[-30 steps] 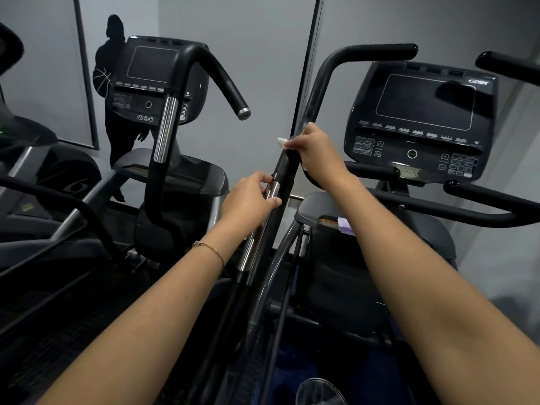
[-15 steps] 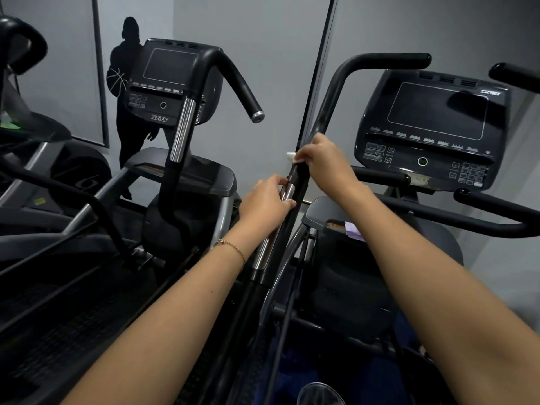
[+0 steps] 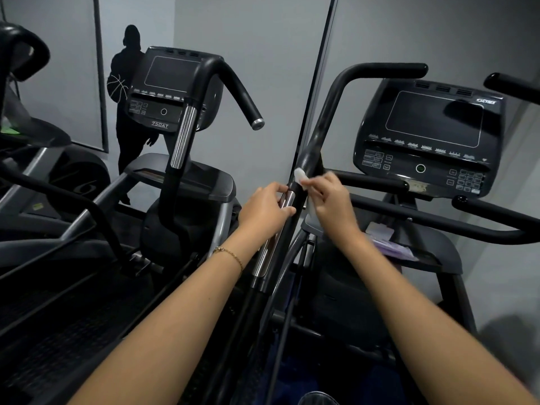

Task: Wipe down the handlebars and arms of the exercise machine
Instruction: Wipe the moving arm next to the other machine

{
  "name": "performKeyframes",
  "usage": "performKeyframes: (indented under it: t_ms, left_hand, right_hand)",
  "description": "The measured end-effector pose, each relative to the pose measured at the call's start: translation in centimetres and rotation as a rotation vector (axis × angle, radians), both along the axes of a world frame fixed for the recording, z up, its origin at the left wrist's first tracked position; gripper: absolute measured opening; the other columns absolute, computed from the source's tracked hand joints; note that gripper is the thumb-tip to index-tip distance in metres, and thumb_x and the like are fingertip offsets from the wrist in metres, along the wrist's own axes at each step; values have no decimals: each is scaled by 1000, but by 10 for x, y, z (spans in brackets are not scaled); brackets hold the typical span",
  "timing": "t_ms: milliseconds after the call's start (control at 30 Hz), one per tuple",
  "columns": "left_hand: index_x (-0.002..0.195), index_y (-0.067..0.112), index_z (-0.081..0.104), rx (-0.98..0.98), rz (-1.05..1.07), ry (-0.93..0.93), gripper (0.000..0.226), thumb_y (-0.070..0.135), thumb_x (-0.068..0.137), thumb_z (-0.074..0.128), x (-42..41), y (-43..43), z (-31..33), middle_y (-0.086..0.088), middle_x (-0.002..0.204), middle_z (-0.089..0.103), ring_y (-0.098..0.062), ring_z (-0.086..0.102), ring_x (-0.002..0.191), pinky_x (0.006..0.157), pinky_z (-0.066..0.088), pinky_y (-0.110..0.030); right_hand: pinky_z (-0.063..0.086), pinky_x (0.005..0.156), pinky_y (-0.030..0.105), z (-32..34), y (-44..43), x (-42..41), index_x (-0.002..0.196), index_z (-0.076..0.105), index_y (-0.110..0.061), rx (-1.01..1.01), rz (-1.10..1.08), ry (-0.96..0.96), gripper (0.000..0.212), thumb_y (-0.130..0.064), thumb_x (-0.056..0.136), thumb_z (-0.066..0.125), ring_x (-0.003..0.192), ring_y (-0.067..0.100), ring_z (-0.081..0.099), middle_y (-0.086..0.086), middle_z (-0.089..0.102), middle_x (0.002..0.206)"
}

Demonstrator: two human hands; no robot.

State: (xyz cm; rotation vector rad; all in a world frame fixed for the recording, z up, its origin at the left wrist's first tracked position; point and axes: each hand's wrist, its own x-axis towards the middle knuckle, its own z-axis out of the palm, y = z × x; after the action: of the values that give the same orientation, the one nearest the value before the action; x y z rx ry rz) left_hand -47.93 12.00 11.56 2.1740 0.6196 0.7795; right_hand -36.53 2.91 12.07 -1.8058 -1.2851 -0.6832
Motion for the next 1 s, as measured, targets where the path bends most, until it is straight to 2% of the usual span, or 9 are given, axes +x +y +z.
performKeyframes:
  t_ms: [100,267,367,467,533,700,833,933,1000]
  left_hand:
    - [125,29,51,-4,-18,-20,41,30,86,65,-1,2,0,4,118,58,-16,59,100,87,50,-36]
    - [127,29,50,1,-16,-32,44,30,86,65,0,2,-2,5,118,58,-14,60,96,82,51,-33]
    - [128,29,49,24,4,-18,44,31,87,64,1,1,-3,4,119,57,-16,60,97,80,49,-32]
    - [129,28,49,59,24,6,43,31,88,63,4,0,-2,1,121,57,-19,60,102,85,50,-36]
    - [130,26,48,82,35,23,45,31,88,63,5,-1,-1,-1,122,56,-21,59,103,87,50,-38]
    - [131,24,46,107,48,59,46,32,88,62,7,-4,2,-3,122,54,-24,60,99,84,51,-38]
    - [129,24,48,70,18,32,45,30,87,64,3,-2,2,-1,118,58,-20,60,99,84,49,-35]
    - [127,22,53,-20,-68,-16,43,22,86,66,-3,3,3,3,106,61,-14,58,88,83,48,-29]
    - [129,22,54,-70,-148,-19,48,15,84,67,-8,8,3,-1,113,62,-16,59,90,89,47,-27]
  right_hand:
    - [38,65,12,-25,-9,-9,104,69,-5,72,77,-17,20,-4,88,59,67,1,46,-6,46,77]
    - [38,69,5,-13,1,-4,108,69,-7,138,64,69,23,-2,90,56,74,-2,48,1,50,86]
    - [39,72,10,-5,10,-1,109,68,-9,159,17,111,24,-2,92,52,76,3,50,2,51,90]
    - [47,68,22,-23,5,-10,111,67,-7,136,12,-80,28,2,88,55,74,19,53,7,51,83]
    - [46,65,23,-25,-2,-11,109,68,-6,85,41,-145,26,-1,87,56,71,21,54,9,52,80]
    - [44,75,17,10,13,-7,106,69,-9,176,32,160,20,-11,93,55,72,4,49,6,50,84]
    - [39,69,17,-20,6,-22,107,69,-5,184,14,127,21,-5,90,56,68,8,46,2,45,78]
    - [37,68,7,-42,-8,-30,104,69,-3,178,45,151,19,-3,88,60,67,-2,49,-3,50,76]
    - [38,69,4,-33,-8,-26,99,71,-4,167,59,191,15,-5,87,61,72,-5,52,-5,54,79]
